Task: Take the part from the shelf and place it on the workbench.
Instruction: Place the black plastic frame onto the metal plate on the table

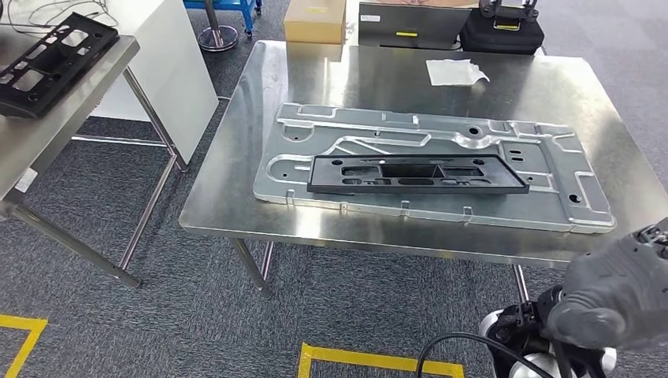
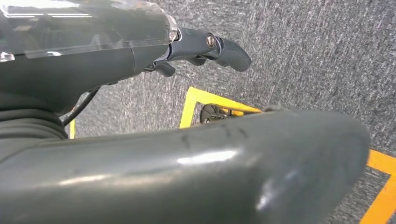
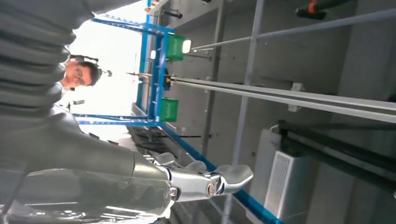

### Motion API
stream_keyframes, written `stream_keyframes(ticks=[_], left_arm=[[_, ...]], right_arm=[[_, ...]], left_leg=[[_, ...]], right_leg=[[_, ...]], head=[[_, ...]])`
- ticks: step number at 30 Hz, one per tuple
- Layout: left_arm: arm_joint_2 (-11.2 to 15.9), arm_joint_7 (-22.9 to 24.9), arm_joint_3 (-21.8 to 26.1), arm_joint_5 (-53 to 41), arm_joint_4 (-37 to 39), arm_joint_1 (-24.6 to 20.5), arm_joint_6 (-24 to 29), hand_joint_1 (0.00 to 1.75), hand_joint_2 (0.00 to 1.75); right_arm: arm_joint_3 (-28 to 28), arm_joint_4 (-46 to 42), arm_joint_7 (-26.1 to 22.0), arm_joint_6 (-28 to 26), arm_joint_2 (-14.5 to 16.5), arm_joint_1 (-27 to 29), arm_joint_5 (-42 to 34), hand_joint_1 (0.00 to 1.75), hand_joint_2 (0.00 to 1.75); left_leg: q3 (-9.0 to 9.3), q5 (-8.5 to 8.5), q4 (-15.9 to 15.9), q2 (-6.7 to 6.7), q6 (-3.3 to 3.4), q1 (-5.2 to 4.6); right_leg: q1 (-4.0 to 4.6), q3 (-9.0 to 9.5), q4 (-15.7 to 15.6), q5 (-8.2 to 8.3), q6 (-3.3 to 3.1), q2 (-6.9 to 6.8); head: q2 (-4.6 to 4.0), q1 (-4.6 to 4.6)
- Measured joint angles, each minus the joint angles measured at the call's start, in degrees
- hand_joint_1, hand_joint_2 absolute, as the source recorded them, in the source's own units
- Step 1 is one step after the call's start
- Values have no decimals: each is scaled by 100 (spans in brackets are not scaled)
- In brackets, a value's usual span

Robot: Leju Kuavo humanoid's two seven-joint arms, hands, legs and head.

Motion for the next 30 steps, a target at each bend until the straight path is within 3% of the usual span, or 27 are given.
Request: stream_keyframes(ticks=[3,8,10,11,13,15,16,17,19,21,23,25,26,28,30], left_arm=[[-1,-5,73,55,0,-7,-54,0,0],[-6,57,199,134,0,-46,-14,0,0],[-30,40,247,160,0,-65,40,0,0],[-50,19,265,175,0,-74,65,0,0],[-90,-31,298,202,0,-80,108,0,0],[-121,-58,336,210,0,-61,126,0,0],[-135,-63,353,212,0,-47,128,0,0],[-145,-67,367,212,0,-39,128,0,0],[-166,-70,382,212,0,-35,128,0,0],[-182,-74,391,212,0,-48,128,0,0],[-192,-79,397,212,0,-62,128,0,0],[-199,-86,403,211,0,-64,129,0,0],[-202,-92,405,212,0,-63,133,0,0],[-202,-103,409,213,0,-69,144,0,0],[-202,-106,409,214,0,-75,151,0,0]], right_arm=[[23,146,1,66,20,372,-252,0,0],[23,1166,148,859,103,835,-622,0,0],[15,1543,211,1118,191,929,-611,0,0],[3,1688,236,1177,233,970,-575,0,0],[-33,1943,279,1222,313,1051,-458,0,0],[-75,2147,321,1250,377,1118,-355,0,0],[-95,2230,337,1262,400,1146,-324,0,0],[-114,2298,350,1272,420,1166,-302,0,0],[-141,2392,368,1278,450,1188,-283,0,0],[-158,2459,379,1280,476,1202,-278,0,0],[-177,2513,383,1275,497,1225,-273,0,0],[-188,2551,389,1274,524,1235,-249,0,0],[-188,2568,396,1275,541,1235,-227,0,0],[-190,2602,409,1270,566,1252,-181,0,0],[-191,2624,414,1263,573,1269,-161,0,0]], left_leg=[[3,-2,7,0,7,-10],[-11,22,45,0,66,-50],[-11,123,-19,-4,110,-33],[-3,189,-81,-11,136,-11],[-3,298,-169,-25,173,32],[-57,320,-146,-47,186,38],[-81,318,-118,-67,182,42],[-98,310,-88,-98,171,48],[-118,269,-10,-191,125,70],[-177,212,75,-292,55,90],[-249,189,131,-396,-21,106],[-279,177,160,-462,-98,123],[-312,125,218,-398,-130,126],[-480,-134,583,-163,-169,129],[-646,-345,917,-29,-185,127]], right_leg=[[-17,6,-2,9,13,0],[-61,17,-31,70,79,5],[-62,31,-74,113,129,-4],[-53,12,-37,57,148,-9],[-41,-155,366,-256,171,-17],[-47,-434,1086,-615,187,-17],[-54,-517,1333,-679,197,-18],[-63,-502,1377,-633,207,-17],[-92,-166,840,-326,219,29],[-120,221,234,-187,216,228],[-110,329,73,-259,180,341],[-102,317,30,-271,98,230],[-104,314,8,-266,44,163],[-106,299,-32,-241,-45,23],[-94,279,-34,-233,-79,-50]], head=[[0,0],[0,0],[0,0],[0,1],[0,1],[0,0],[0,0],[0,0],[0,0],[0,0],[0,0],[0,0],[0,-1],[0,-3],[0,-4]])
